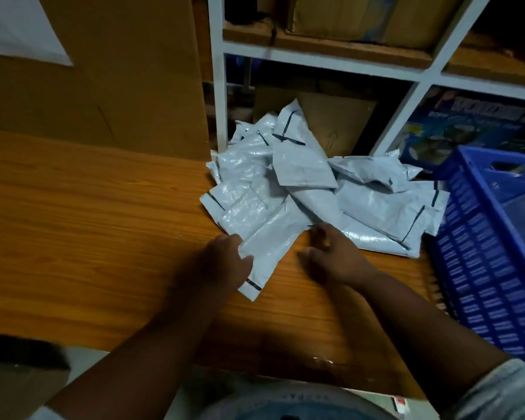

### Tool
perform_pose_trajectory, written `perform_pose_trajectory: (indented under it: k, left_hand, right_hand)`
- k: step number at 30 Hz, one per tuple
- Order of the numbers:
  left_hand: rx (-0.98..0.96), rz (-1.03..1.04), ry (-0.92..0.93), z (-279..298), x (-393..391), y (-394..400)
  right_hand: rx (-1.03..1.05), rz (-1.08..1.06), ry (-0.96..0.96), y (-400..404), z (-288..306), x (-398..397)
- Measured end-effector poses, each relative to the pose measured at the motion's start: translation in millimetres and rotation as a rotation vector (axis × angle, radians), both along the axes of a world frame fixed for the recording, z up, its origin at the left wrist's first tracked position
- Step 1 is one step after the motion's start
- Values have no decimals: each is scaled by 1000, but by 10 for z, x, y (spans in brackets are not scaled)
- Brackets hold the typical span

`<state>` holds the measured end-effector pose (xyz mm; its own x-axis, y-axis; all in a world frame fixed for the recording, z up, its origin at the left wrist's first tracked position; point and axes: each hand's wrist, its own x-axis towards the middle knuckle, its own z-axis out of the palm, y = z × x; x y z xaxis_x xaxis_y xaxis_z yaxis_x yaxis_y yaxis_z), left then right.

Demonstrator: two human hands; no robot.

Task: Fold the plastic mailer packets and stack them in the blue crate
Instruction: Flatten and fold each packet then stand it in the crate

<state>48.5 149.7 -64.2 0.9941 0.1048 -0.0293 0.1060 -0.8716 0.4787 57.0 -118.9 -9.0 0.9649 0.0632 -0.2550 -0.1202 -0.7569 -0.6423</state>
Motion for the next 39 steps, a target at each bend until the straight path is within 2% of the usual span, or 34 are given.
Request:
perform_pose_trajectory:
  k: [3,5,9,11,13,15,17,20,22,24,27,29,32,34,37,39]
  left_hand:
    - [-135,-150,-49,-77,-72,23]
    - [-149,-346,-173,-82,-177,38]
    - [0,-760,-479,122,-470,-141]
    - [86,-826,-591,245,-619,-333]
    - [139,-848,-641,315,-753,-526]
    - [202,-889,-585,255,-851,-690]
    - [263,-952,-433,145,-968,-832]
    - [345,-989,-294,-17,-1226,-1004]
    - [337,-928,-310,-84,-1418,-1094]
    - [311,-811,-274,-126,-1573,-1176]
    - [323,-680,-181,-272,-1704,-1220]
    - [222,-457,-57,-299,-1685,-1207]
    - [24,-197,58,-88,-1502,-1274]
    - [-290,-85,118,125,-1374,-1389]
    - [-891,156,336,346,-1249,-1533]
    - [-1152,242,353,403,-1201,-1564]
  right_hand:
    - [156,-157,102,-149,50,-83]
    - [299,-264,136,-176,133,-176]
    - [594,-481,297,-351,338,-384]
    - [714,-503,387,-556,381,-511]
    - [737,-467,397,-797,323,-647]
    - [643,-361,346,-1054,194,-805]
    - [479,-258,249,-1279,-2,-992]
    - [123,-139,30,-1482,-249,-1253]
    - [-237,-23,-208,-1570,-303,-1404]
    - [-322,49,-375,-1593,-291,-1539]
    - [-456,205,-326,-1530,-456,-1751]
    - [-521,260,-281,-1497,-693,-1894]
    - [-410,191,-289,-1572,-862,-1918]
    - [-338,181,-305,-1608,-860,-1860]
    - [-303,226,-313,-1613,-824,-1780]
    - [-288,259,-301,-1620,-832,-1737]
